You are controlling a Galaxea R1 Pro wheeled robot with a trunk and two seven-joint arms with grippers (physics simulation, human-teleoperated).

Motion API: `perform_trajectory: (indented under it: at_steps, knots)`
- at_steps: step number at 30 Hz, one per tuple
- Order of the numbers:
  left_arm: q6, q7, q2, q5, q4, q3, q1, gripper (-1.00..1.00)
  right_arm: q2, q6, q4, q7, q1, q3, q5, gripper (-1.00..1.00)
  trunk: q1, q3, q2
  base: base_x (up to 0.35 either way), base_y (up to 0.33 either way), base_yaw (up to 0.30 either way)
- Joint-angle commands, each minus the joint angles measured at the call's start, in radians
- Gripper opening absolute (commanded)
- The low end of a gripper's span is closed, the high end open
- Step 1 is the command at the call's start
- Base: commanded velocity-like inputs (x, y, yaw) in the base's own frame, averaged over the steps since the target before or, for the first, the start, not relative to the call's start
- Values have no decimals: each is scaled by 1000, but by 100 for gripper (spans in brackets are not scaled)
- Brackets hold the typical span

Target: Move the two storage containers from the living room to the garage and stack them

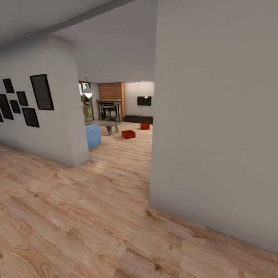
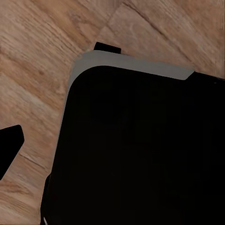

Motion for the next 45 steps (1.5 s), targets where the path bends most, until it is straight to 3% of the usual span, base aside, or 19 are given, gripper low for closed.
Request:
perform_trajectory:
  at_steps: [1, 30, 38, 45]
  knots:
    - [-2, 1, 0, 4, -1, 0, 0, 100, 0, -6, 3, 0, -1, -3, 9, 100, 1, -1, 0, 324, 0, 273]
    - [-2, 1, 0, 4, -1, 0, 0, 100, 0, -6, 3, 0, -1, -6, 9, 100, 1, -1, 0, 324, 0, 273]
    - [-2, 1, 0, 4, -1, 0, 0, 100, -7, -4, 2, 0, -1, -79, 13, 100, 1, -1, 0, 324, 0, 112]
    - [-1, 1, 0, 4, -1, 0, 0, 100, -8, 5, 2, 0, -1, -79, 18, 100, 1, -1, 0, 324, 0, 4]
